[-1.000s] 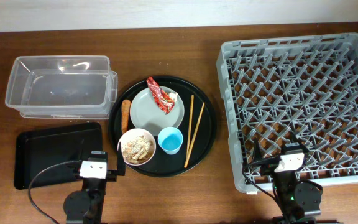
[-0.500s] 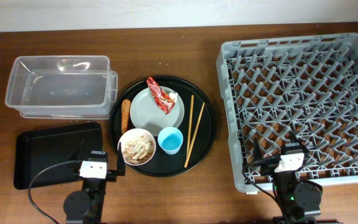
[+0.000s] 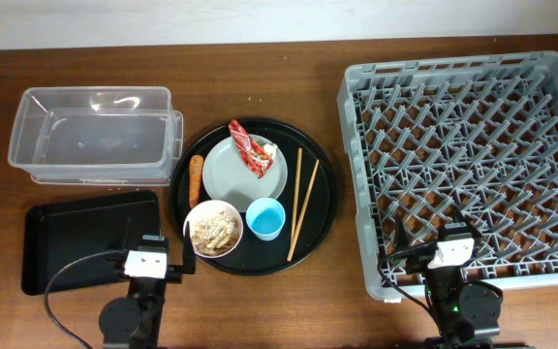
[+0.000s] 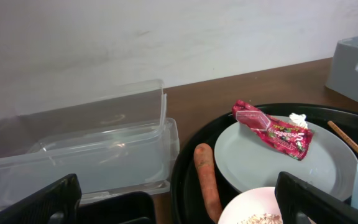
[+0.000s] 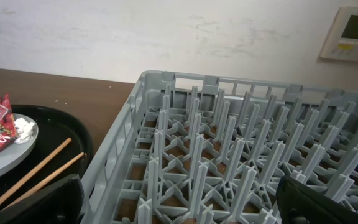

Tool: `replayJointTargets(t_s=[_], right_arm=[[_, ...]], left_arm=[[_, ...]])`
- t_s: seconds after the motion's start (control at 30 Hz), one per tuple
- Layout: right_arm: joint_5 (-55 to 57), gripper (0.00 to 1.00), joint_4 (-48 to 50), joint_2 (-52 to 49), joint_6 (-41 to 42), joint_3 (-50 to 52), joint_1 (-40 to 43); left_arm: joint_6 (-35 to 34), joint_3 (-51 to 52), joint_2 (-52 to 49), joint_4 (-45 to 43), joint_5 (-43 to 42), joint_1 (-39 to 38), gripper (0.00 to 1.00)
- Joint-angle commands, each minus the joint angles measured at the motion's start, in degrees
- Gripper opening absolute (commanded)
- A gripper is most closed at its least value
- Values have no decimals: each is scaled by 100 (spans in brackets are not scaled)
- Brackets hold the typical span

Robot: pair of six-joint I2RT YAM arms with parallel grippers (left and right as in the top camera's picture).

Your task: Sort waste into correct bins and load items into the dishwasher rack

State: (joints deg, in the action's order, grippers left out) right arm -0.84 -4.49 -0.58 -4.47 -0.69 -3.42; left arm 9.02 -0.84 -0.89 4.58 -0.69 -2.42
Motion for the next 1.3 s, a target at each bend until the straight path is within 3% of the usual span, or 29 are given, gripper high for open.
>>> replayJointTargets(t_s=[0.0,0.13,0.3,0.4,0.53,0.6,0.7,0.8,1.03,1.27], right_arm=[[105,98,-153,-37,44,-313,-33],[162,98,-1003,-651,44,-1261,-33],[175,98,-1729,-2413,44,-2680,-33],[175,98,-2636,-3456,44,-3628,-33],[146,98,-4454,-4913,42,-5209,-33],[138,98,-4905,-5206,42,-5574,-33],[155,98,-5233,-5353,42,-5786,-31],[155,98,-5362,-5342,46,-5786,-31],[136,98,-5532,-5344,42,-5783,-31],[136,98,-5530,-5353,42,-5783,-31]], left_arm=[[-205,-142,20,216,-101,39,99],[-610,-903,-719,562,-107,39,99],[-623,-2697,-2922,1169,-111,39,99],[-621,-4081,-4321,2186,-409,35,99],[-625,-6369,-6140,4686,-710,35,99],[-625,-6640,-6424,5051,-898,35,99],[-643,-6640,-6623,4651,-1231,33,99],[-1143,-6640,-6992,3609,-1502,-39,99],[-1864,-6640,-9398,1375,-1130,-1209,99],[-2334,-6640,-10992,568,-1067,-1399,99]])
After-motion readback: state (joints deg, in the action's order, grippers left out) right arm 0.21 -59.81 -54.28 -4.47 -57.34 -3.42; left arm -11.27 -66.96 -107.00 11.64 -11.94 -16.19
